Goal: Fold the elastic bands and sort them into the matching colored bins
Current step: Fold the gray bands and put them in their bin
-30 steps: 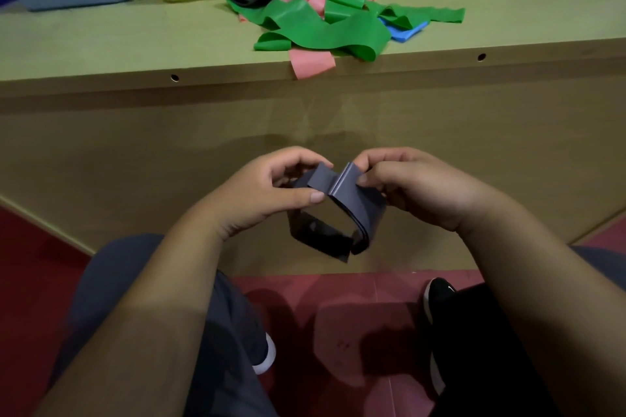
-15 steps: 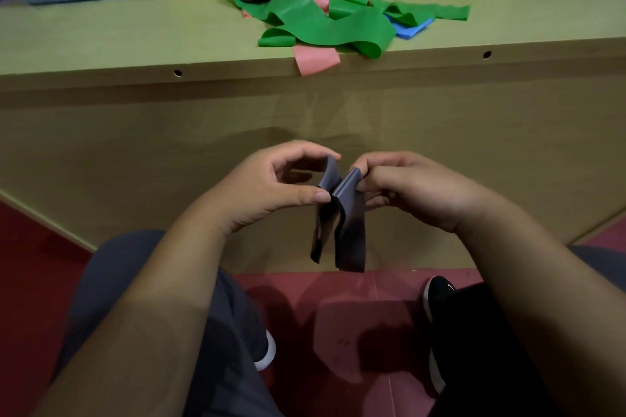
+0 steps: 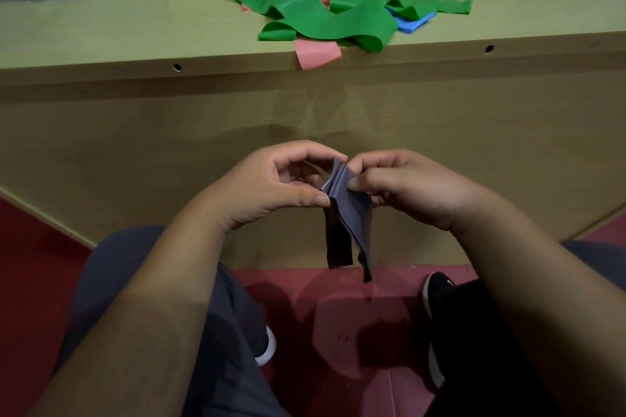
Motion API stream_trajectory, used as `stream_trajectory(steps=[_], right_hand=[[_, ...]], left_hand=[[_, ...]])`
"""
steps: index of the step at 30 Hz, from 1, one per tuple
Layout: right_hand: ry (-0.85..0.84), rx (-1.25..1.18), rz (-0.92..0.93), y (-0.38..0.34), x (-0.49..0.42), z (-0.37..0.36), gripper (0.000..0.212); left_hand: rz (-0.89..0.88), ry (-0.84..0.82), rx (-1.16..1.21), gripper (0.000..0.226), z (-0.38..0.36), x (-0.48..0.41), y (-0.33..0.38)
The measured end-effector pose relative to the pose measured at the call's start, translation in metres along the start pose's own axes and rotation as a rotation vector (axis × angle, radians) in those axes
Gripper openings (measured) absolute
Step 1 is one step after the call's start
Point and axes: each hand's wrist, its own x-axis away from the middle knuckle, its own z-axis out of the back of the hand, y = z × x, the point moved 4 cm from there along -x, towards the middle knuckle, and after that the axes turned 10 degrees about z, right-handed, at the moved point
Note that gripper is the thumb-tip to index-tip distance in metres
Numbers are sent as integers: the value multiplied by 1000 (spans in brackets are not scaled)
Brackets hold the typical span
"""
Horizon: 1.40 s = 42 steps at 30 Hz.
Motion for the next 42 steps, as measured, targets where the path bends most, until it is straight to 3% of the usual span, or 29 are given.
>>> stream_trajectory(steps=[4, 10, 19, 22, 28, 36, 42], right_hand=[[-14, -4, 11, -1, 1, -1, 25], [-5, -39, 2, -1, 2, -1, 37], [-11, -49, 6, 4, 2, 2, 23], [-15, -68, -1, 3, 3, 1, 6], [50, -36, -30, 10, 1, 3, 41], [128, -38, -72, 16, -3, 4, 29], [234, -44, -88, 17, -4, 4, 32]], left_hand=[[-5, -10, 20, 54, 1, 0, -1], [-1, -11, 27, 56, 1, -1, -5], [-9, -18, 2, 57, 0, -2, -6], [-17, -16, 0, 57, -2, -3, -5], [-20, 19, -21, 56, -5, -5, -5], [-9, 108, -106, 60, -6, -6, -3], [-12, 191, -57, 66, -3, -9, -7]])
